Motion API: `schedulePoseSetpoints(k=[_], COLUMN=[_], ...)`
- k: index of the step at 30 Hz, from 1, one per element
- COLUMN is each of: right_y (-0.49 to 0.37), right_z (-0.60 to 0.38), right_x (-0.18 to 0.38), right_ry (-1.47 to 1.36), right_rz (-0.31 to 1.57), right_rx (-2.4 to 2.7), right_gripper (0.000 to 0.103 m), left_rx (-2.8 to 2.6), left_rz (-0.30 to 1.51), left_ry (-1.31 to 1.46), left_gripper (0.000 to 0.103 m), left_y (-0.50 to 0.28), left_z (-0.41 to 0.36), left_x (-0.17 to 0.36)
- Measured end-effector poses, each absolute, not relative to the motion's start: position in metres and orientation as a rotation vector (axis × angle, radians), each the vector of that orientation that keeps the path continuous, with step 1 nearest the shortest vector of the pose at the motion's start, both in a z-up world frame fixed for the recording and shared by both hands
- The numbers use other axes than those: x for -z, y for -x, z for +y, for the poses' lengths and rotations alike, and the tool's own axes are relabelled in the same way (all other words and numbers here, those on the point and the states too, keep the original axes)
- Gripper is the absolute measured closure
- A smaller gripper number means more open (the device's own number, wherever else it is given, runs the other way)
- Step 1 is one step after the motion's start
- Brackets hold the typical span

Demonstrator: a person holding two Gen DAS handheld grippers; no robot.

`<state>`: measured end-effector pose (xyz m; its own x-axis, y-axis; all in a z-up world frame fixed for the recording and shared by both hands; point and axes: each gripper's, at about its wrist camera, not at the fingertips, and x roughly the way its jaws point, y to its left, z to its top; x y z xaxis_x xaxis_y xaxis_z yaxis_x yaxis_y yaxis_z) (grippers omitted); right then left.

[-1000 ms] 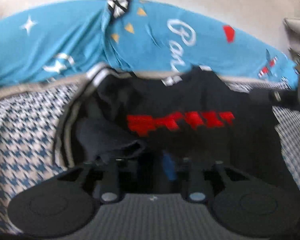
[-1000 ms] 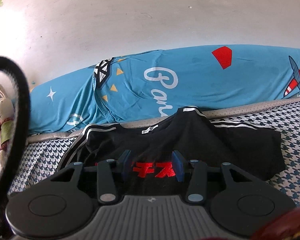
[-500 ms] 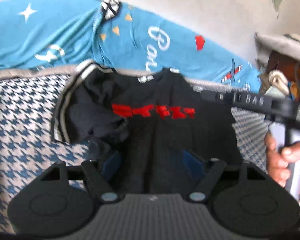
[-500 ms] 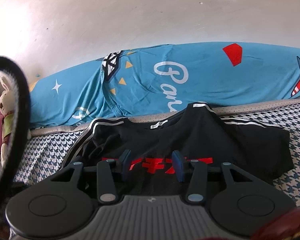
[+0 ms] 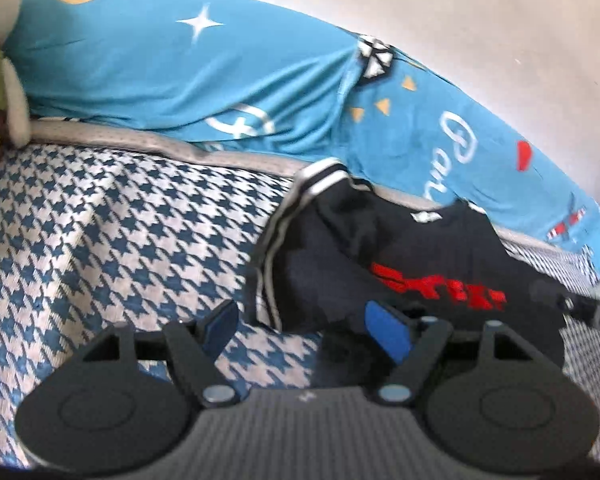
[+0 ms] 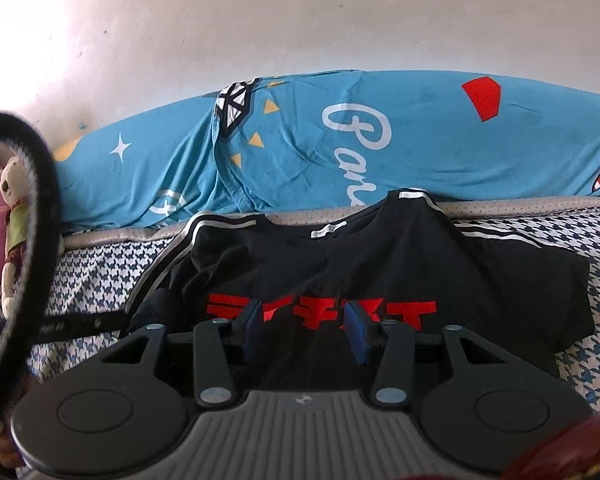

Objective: Fold clothes

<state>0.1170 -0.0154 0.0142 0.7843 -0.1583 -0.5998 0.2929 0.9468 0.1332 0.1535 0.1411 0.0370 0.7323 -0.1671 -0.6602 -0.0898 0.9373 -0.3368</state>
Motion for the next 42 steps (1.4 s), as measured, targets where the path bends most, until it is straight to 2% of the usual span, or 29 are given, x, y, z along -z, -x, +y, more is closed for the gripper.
schedulePoseSetpoints(k=[3,8,10,12,13,14,20,29,34,36,37,38,40,42], right_y=[-0.117,-0.118,-0.118,-0.117,-0.117,-0.118,-0.118,-0.120,-0.123,-0.123,-0.123,-0.123,-0.122,-0.122], right_z=[-0.014,-0.015,-0.015,-0.015,-0.015,-0.015,-0.015,-0.012,-0.011,-0.011,-0.011,-0.011,-0.012,-0.012], right_x=[-0.013,-0.012,-0.012,-0.012,-0.012,-0.012,-0.011,-0.009,-0.008,-0.008,-0.008,-0.009,-0.009,-0.010], right_ry=[-0.218,-0.213,-0.212,-0.212,-0.212,-0.212,-0.212,-0.199,-0.196,-0.193,-0.192,-0.191,-0.190,-0.189], right_rz=[0.631,0.638,0.640,0.639,0.639,0.640,0.641,0.651,0.658,0.660,0.661,0.662,0.660,0.655], right_rx=[0.241,0.241,0.242,0.246,0.246,0.246,0.249,0.231,0.224,0.227,0.229,0.231,0.233,0.233], right_gripper=[0.058,0.058,0.058,0.058,0.058,0.058,0.058,0.058,0.058,0.058,0.058,0.058,0.058,0.058], left_rx=[0.001,-0.013,-0.027,-0.036,-0.040,-0.045,-0.135,-0.446,-0.503,-0.515,-0.531,-0.540,-0.554,-0.568], left_rz=[0.760,0.794,0.804,0.803,0.802,0.802,0.758,0.626,0.667,0.704,0.727,0.737,0.748,0.759], left_ry=[0.413,0.501,0.486,0.467,0.459,0.450,0.327,-0.026,-0.022,-0.020,-0.017,0.019,0.110,0.201], left_gripper=[0.033,0.055,0.059,0.070,0.087,0.092,0.092,0.092,0.091,0.082,0.070,0.052,0.041,0.041], left_y=[-0.160,-0.172,-0.175,-0.176,-0.177,-0.178,-0.178,-0.189,-0.201,-0.206,-0.207,-0.206,-0.201,-0.196], left_z=[0.148,0.153,0.150,0.147,0.146,0.145,0.134,0.148,0.166,0.169,0.170,0.174,0.183,0.192], left_x=[-0.030,-0.016,-0.012,-0.011,-0.010,-0.009,-0.019,-0.054,-0.042,-0.036,-0.033,-0.033,-0.034,-0.035])
